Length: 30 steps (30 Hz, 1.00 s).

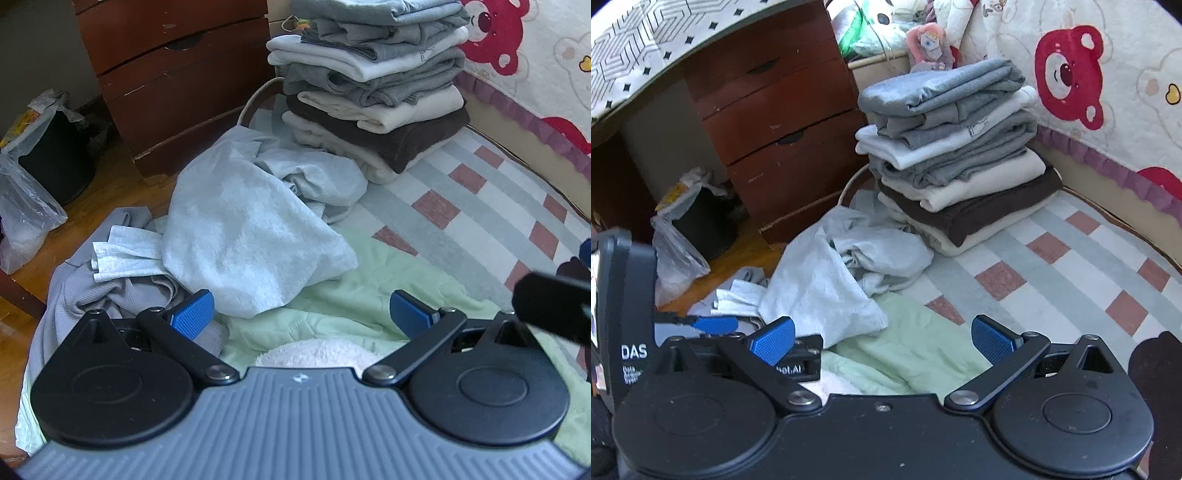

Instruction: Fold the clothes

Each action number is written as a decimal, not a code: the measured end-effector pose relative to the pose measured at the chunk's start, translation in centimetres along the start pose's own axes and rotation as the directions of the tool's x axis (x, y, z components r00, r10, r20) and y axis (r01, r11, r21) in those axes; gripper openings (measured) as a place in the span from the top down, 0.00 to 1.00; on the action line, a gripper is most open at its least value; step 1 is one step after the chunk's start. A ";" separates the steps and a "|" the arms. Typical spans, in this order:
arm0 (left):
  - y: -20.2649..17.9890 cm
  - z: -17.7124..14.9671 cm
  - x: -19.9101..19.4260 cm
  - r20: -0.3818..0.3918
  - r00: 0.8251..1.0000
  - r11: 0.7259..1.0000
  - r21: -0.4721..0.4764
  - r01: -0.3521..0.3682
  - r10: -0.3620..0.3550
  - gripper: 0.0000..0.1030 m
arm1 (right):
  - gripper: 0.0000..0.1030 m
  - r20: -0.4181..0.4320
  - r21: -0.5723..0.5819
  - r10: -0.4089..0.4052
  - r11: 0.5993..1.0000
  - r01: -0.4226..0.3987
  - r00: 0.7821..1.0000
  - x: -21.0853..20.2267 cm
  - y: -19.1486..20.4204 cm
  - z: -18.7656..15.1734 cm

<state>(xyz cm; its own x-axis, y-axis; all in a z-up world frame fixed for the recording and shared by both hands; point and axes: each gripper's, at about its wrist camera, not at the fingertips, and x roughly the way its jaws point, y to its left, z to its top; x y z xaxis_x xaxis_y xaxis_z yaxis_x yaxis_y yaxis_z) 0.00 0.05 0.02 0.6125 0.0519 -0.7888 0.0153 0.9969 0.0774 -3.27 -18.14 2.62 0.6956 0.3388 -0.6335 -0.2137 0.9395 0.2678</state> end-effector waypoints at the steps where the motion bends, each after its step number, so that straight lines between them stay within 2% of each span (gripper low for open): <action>1: 0.1 0.0 0.0 0.002 1.000 1.000 -0.005 0.003 -0.003 0.00 | 0.00 0.010 0.003 0.001 1.000 -0.001 1.000 -0.1 0.0 0.0; 4: 0.0 0.1 -0.3 0.027 1.000 1.000 -0.003 0.009 -0.009 0.01 | 0.00 0.039 0.010 0.004 1.000 -0.005 0.999 -0.4 0.2 0.0; 7: 0.4 -0.5 -1.5 0.130 0.991 0.999 -0.019 0.035 -0.032 0.02 | 0.00 0.069 0.018 0.007 1.000 -0.008 0.998 -0.6 0.3 0.0; 11: 0.2 0.3 -1.2 0.125 0.992 0.999 -0.038 0.000 0.005 0.02 | 0.00 0.063 0.061 0.042 0.997 -0.046 0.997 -1.2 -0.9 0.3; 16: 0.5 0.1 -1.3 0.126 0.992 0.999 -0.047 0.017 -0.011 0.02 | 0.00 0.047 0.067 0.020 0.997 -0.023 0.999 -1.1 -1.3 0.3; 22: 0.6 0.1 -1.5 0.127 0.991 0.998 -0.051 0.036 -0.029 0.04 | 0.00 0.026 0.093 0.032 0.995 -0.034 0.999 -0.8 -1.6 0.0; 30: 0.6 0.1 -0.9 0.075 0.995 0.996 -0.060 0.069 -0.064 0.04 | 0.00 0.021 0.104 0.029 0.994 -0.031 0.999 -0.7 -1.6 0.2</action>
<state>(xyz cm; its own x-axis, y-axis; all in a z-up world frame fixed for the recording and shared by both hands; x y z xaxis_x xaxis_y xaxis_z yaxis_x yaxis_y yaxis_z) -0.48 0.64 0.81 0.6676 -0.0171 -0.7443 0.0098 0.9999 -0.0141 -3.28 -19.93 2.71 0.7036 0.3651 -0.6096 -0.1632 0.9180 0.3615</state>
